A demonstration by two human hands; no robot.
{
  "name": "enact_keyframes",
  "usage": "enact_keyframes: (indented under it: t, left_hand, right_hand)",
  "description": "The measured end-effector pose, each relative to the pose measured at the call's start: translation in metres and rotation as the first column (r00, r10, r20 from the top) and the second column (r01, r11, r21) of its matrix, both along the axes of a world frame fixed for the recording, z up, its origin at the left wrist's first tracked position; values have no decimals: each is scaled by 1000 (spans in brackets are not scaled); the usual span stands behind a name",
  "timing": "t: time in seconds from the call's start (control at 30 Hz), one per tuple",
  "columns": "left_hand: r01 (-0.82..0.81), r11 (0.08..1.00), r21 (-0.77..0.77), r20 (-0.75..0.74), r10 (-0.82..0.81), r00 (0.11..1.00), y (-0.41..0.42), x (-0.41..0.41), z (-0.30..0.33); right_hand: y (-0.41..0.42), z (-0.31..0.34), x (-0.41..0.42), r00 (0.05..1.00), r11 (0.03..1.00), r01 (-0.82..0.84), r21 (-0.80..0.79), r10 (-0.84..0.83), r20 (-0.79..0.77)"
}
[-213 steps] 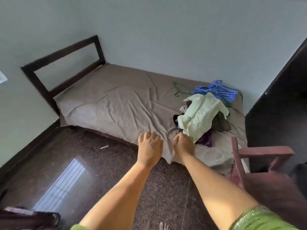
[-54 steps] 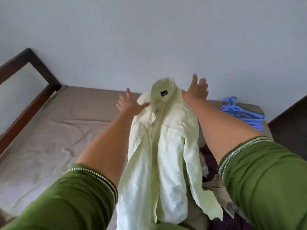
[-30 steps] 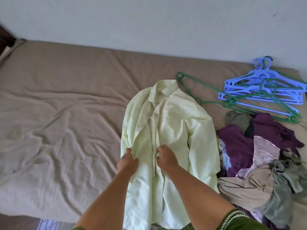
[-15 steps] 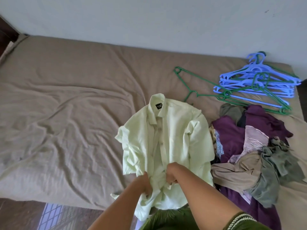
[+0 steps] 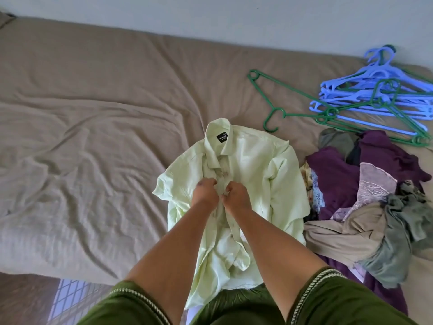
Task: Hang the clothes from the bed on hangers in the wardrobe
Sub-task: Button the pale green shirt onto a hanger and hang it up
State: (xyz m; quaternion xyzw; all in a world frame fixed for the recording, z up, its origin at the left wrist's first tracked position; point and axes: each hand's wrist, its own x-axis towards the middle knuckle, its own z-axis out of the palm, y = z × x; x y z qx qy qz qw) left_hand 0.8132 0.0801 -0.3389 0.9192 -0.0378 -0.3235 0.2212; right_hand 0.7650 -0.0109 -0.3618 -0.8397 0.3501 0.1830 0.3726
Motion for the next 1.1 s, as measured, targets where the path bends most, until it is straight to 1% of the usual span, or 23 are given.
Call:
enact_keyframes:
  t: [0.1,0.17,0.23,0.3,0.43,0.53,0.67,0.83,0.9,0.97,1.03,1.1]
  left_hand:
    - [49,996,73,-15,-48,999,5,2,-23]
    - [34,995,95,-28,-32,999,9,2,-33]
    - [-24,997,76,-23,26,999,9,0,-40]
    - [-54,997,59,-6,55,998,5,-1,-49]
    - [-63,993,96,41,59,997,-2,-6,-58]
    - [-122,990,75,58,118,991,-2,-6,-66]
    - [-157,987,14,15,157,988,2,-2,-68]
    - [-190,978,-83,-25,188,982,6,2,-66]
    - [-301,942,-147,-87,291,953,6,4,-62]
    - [-451,857,-250,-184,415,891,4,6,-55]
    - [-544,777,-317,-258,482,838,0,6,-47]
    - [-601,699,-388,-277,533,799,-2,13,-27]
  right_hand:
    - [0,-19,-4,997,997,75,35,-74,-17]
    - [-1,-25,-6,999,999,32,12,-31,-43]
    - [1,-29,-7,999,1000,-15,-28,14,-49]
    - [3,-36,-7,999,998,-21,-64,19,-30]
    - [4,-41,-2,999,993,-33,-110,30,-24]
    - [3,-46,-4,999,990,-27,-140,23,-28]
    - [3,-47,-6,1000,986,-29,-163,27,-14]
    - [3,-48,-1,999,984,26,-176,-20,33]
    - [7,-46,2,990,987,126,-103,-118,81]
    - [8,-40,5,959,969,246,13,-245,145]
    - [12,-29,11,937,947,306,96,-318,146]
    - [11,-7,23,917,916,347,200,-376,135]
